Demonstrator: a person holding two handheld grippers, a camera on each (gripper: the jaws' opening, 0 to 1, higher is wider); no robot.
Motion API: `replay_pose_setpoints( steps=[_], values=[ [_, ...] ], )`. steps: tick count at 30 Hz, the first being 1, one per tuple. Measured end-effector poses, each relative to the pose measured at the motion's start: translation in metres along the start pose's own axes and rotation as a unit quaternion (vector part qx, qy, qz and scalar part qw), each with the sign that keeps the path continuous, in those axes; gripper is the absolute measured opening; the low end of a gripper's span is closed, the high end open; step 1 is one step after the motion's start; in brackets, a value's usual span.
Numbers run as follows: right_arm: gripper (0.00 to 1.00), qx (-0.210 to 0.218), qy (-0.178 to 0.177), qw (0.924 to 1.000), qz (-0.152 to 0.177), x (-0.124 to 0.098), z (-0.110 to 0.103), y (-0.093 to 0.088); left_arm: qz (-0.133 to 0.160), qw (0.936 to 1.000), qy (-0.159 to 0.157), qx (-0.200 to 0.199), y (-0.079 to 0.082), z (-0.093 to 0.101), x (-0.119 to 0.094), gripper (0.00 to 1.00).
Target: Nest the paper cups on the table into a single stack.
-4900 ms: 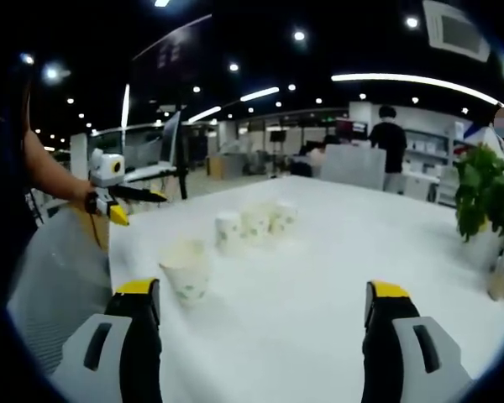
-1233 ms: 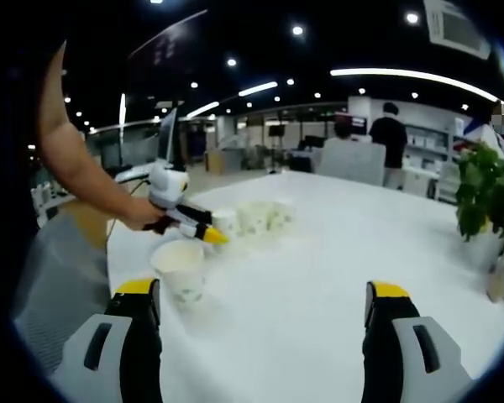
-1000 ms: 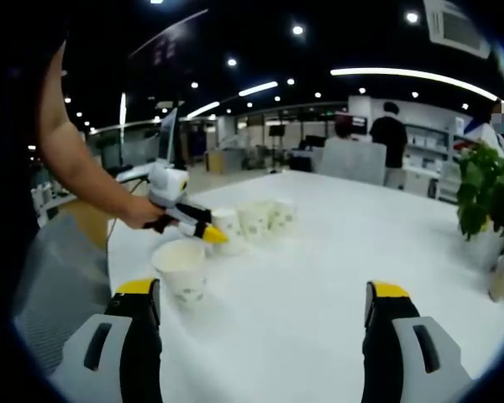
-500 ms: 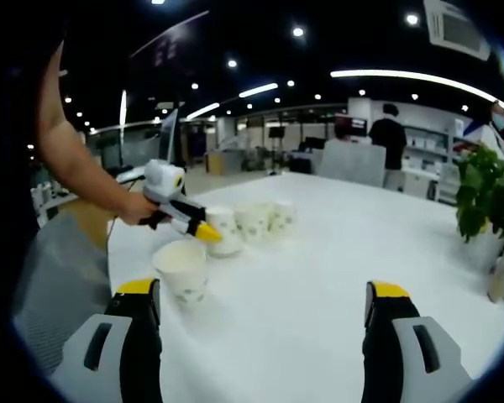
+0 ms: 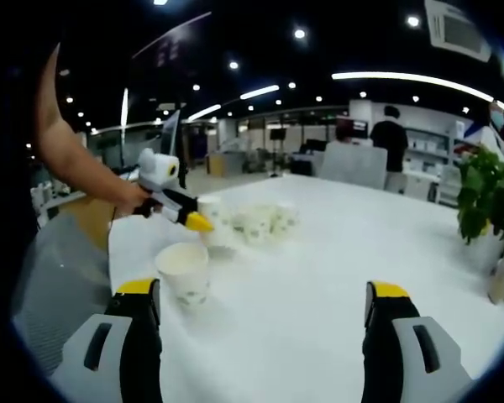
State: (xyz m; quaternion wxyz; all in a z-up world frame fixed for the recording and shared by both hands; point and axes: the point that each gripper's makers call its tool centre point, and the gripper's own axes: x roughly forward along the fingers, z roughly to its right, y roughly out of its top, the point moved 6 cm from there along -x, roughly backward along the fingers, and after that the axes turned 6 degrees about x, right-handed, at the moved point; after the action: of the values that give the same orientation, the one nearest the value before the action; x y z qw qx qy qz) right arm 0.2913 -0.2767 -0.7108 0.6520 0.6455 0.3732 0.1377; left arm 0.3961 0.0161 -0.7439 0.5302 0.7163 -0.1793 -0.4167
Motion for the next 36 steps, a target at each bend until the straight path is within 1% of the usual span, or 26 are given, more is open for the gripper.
replay_pose_setpoints(
  steps=[2,5,9,16,21,31,36],
  values=[
    [1.00,-0.001,0.002,1.0000,0.000,0.000,0.000,0.000,0.002,0.9999,0.006,0.012,0.006,-0.003,-0.004,0.37],
    [1.00,-0.002,0.003,1.0000,0.000,0.000,-0.001,0.000,0.008,1.0000,0.002,0.005,0.016,-0.006,-0.008,0.37],
    [1.00,-0.004,0.004,1.0000,0.001,0.002,-0.001,0.001,0.013,0.9998,-0.008,0.010,0.029,-0.009,-0.009,0.37],
    [1.00,-0.008,0.008,0.9999,0.005,0.003,-0.001,0.006,0.011,0.9998,-0.017,0.008,0.042,-0.013,-0.012,0.36],
    [1.00,-0.011,0.008,0.9999,0.005,0.002,-0.001,0.008,0.016,0.9996,-0.017,0.014,0.056,-0.017,-0.017,0.36],
    [1.00,-0.018,0.011,0.9998,0.006,0.002,-0.002,0.012,0.024,0.9994,-0.015,0.020,0.080,-0.038,-0.025,0.36],
    [1.00,-0.020,0.011,0.9997,0.007,0.002,-0.003,0.014,0.024,0.9995,-0.013,0.018,0.086,-0.047,-0.029,0.36]
  ],
)
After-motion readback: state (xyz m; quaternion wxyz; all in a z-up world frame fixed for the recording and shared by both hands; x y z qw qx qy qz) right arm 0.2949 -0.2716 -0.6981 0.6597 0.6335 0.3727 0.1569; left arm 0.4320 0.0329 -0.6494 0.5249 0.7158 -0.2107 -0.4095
